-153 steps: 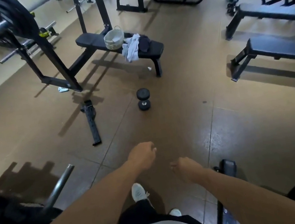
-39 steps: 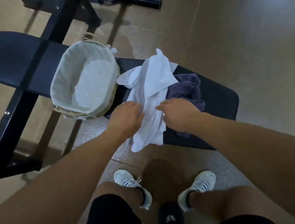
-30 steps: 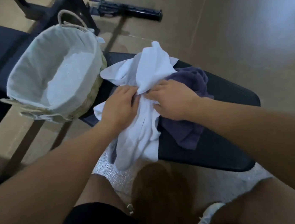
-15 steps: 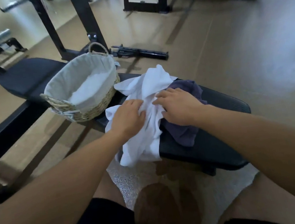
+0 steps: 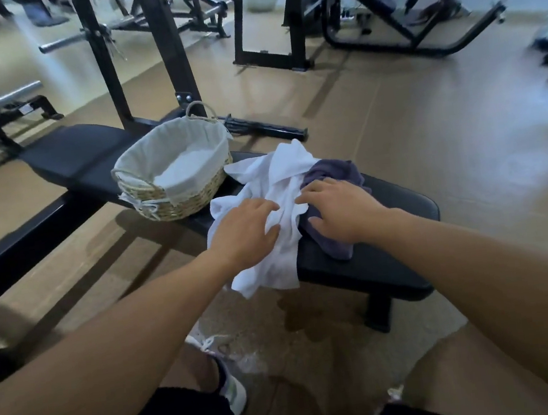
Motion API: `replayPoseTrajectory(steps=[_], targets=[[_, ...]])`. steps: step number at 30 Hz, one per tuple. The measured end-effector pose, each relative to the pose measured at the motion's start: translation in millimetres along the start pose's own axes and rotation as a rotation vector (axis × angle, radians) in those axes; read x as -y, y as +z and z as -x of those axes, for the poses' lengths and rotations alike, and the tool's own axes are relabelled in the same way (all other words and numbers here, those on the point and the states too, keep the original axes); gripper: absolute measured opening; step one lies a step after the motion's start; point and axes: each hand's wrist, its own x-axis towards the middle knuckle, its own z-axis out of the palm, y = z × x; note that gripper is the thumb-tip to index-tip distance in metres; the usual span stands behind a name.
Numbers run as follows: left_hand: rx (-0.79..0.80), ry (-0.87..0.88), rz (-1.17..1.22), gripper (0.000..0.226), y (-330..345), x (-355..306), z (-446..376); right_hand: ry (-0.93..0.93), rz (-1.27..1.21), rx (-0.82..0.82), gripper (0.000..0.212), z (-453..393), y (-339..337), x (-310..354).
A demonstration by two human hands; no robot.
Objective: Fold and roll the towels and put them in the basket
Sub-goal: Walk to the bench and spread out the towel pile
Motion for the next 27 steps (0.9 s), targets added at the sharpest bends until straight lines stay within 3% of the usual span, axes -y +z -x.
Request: replayPoseTrajectory(steps=[10, 14, 17, 23, 25, 27], targets=[[0.107, -0.073, 0.075, 0.052, 38.0, 29.6, -49.4, 0.070, -0.047, -0.042, 0.042, -54.7, 28.7, -37.0], [0.005, -0.081, 0.073, 0.048, 68.9, 36.5, -64.4, 0.133, -0.047, -0.069, 0.043, -75.9, 64.1, -43.9], [-0.008, -0.044, 0.117, 0.040, 74.2, 35.1, -83.7, 0.102, -0.087, -0.098, 0.039, -97.1, 59.9, -39.8], [0.062, 0.007, 0.243, 0.045, 65.8, 44.6, -89.2, 0.034, -0.050, -0.165, 0.034, -93.3, 60.5, -32.6], [0.100, 0.003, 0.245, 0.040, 61.5, 46.0, -88.0, 0.134, -0.130, -0.359, 0.033, -94.9, 54.7, -35.8], [0.098, -0.015, 0.256, 0.032, 57.6, 45.8, -86.2, 0.353, -0.090, -0.369, 0.046, -96.0, 46.7, -43.9]])
